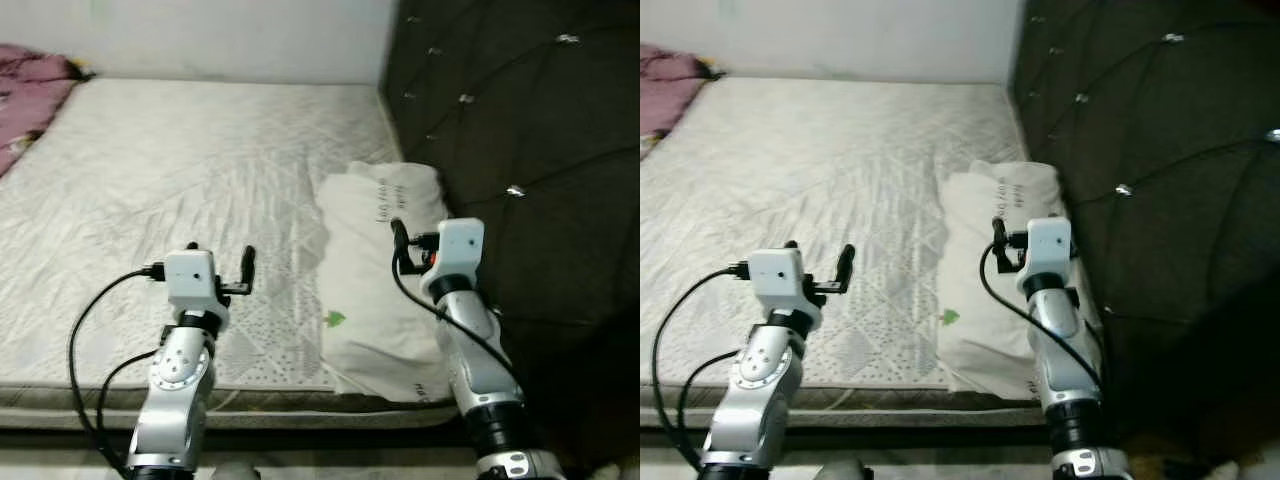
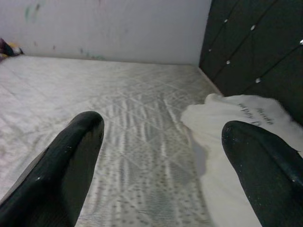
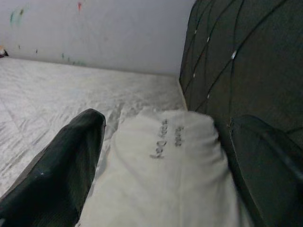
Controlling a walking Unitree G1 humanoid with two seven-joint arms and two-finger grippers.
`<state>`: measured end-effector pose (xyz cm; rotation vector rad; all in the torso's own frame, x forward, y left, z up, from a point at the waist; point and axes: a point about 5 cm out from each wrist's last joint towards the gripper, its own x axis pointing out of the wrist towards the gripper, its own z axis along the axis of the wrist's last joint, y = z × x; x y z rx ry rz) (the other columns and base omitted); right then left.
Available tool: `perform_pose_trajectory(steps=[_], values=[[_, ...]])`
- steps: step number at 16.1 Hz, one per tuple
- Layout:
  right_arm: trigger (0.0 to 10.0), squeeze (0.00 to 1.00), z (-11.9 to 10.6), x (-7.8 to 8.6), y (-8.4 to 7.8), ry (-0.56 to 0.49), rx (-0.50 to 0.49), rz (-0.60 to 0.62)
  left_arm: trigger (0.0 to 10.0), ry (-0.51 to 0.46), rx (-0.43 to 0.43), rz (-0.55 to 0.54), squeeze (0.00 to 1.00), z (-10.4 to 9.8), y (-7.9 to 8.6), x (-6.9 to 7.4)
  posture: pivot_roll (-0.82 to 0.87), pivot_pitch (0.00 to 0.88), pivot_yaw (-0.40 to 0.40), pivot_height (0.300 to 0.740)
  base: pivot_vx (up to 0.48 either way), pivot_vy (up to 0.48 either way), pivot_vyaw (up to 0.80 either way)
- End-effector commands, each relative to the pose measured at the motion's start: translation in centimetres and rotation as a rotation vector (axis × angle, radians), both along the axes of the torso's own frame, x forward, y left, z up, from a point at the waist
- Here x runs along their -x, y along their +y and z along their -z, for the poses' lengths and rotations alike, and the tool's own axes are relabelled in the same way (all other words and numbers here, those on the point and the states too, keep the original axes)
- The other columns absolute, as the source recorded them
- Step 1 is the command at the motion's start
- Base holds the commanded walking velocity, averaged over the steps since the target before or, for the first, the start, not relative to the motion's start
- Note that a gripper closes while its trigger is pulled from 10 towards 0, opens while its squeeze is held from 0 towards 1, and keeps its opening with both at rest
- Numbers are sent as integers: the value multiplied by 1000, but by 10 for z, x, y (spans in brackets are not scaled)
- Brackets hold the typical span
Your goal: Clean up the room
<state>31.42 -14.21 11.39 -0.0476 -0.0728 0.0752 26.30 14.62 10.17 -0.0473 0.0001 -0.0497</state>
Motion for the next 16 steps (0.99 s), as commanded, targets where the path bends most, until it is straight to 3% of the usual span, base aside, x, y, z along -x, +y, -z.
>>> perform_pose_trajectory(steps=[1, 5, 16], values=[[10000, 0, -14, -5, 11, -43, -8, -40, 10000, -5, 3, -32, 0, -4, 8, 2, 11, 0, -16, 740, 0, 0, 0], [10000, 0, -8, -4, 20, -6, -16, -98, 10000, 12, 37, -69, 0, -1, 12, 9, 36, 0, -43, 740, 0, 426, 0], [10000, 0, -7, -7, 23, 21, -5, -158, 10000, 18, 68, -79, 0, -3, 11, 6, 37, 0, -75, 740, 0, 480, 0]])
